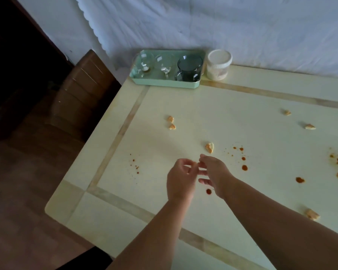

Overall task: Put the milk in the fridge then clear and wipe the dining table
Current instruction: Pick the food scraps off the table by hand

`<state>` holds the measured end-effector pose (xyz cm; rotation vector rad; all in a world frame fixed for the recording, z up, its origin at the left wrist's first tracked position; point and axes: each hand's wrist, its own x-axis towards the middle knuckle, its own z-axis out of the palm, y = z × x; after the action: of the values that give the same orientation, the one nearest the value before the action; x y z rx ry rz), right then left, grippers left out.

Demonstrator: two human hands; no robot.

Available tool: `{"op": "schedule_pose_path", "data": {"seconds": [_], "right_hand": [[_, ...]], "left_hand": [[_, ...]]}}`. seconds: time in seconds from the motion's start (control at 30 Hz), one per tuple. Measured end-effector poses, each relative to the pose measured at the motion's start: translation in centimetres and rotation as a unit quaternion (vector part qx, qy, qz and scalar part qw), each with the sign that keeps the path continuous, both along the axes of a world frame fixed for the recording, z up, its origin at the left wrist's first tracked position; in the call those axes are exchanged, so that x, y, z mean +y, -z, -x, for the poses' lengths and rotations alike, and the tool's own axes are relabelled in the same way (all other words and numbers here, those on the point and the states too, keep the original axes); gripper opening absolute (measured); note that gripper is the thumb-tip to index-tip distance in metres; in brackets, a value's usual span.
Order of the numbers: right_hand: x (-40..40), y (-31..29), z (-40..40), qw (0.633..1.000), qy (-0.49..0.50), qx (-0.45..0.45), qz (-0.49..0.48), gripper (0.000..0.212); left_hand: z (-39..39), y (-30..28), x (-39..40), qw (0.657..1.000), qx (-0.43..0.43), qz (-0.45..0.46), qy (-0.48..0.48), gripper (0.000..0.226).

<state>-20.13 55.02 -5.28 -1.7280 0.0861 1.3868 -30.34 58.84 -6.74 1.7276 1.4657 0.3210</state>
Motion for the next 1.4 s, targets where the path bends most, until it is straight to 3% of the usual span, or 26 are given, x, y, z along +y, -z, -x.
{"op": "schedule_pose_path", "data": {"seconds": [0.1, 0.27, 0.4, 0.6, 0.73, 0.8, 0.93, 1.1, 1.17, 1.3, 1.4], "right_hand": [[1.4, -0.3, -0.9, 0.995, 0.069, 0.06, -0.032, 0.027], [3.3, 0.5, -2.1, 0.991, 0.093, 0.079, -0.059, 0.027], [4.1, 1.6, -2.6, 0.989, 0.106, 0.086, -0.053, 0.025], [5.0, 2.6, -2.6, 0.986, 0.098, 0.114, -0.078, 0.025], [5.2, 2.7, -3.2, 0.983, 0.104, 0.122, -0.091, 0.024], [5.1, 2.8, -3.3, 0.983, 0.102, 0.12, -0.089, 0.021], [4.5, 3.3, -3.3, 0.984, 0.098, 0.119, -0.085, 0.029], [3.8, 3.3, -3.5, 0.981, 0.106, 0.134, -0.09, 0.026], [3.3, 3.1, -3.6, 0.978, 0.117, 0.143, -0.092, 0.025], [2.0, 2.3, -3.8, 0.973, 0.146, 0.154, -0.089, 0.031], [0.8, 1.4, -3.8, 0.968, 0.168, 0.163, -0.096, 0.034]], "left_hand": [[-1.7, -0.3, 0.9, 0.998, -0.053, 0.023, 0.036, 0.018], [-3.0, 0.0, 4.7, 0.999, -0.032, -0.04, 0.005, 0.019], [-3.4, 1.0, 9.4, 0.992, 0.042, -0.119, -0.001, 0.03], [-5.9, 2.5, 16.4, 0.964, 0.165, -0.169, 0.119, 0.056], [-7.7, 3.3, 18.0, 0.931, 0.238, -0.166, 0.22, 0.058], [-8.0, 3.5, 18.1, 0.922, 0.254, -0.184, 0.226, 0.053], [-7.8, 4.1, 17.2, 0.931, 0.225, -0.23, 0.173, 0.035], [-6.7, 4.9, 15.1, 0.96, 0.157, -0.207, 0.104, 0.03], [-6.4, 4.9, 13.8, 0.976, 0.125, -0.166, 0.067, 0.028], [-6.7, 3.3, 10.0, 0.999, 0.001, 0.003, -0.037, 0.021], [-7.1, 1.5, 6.1, 0.997, -0.061, 0.048, -0.015, 0.015]]}}
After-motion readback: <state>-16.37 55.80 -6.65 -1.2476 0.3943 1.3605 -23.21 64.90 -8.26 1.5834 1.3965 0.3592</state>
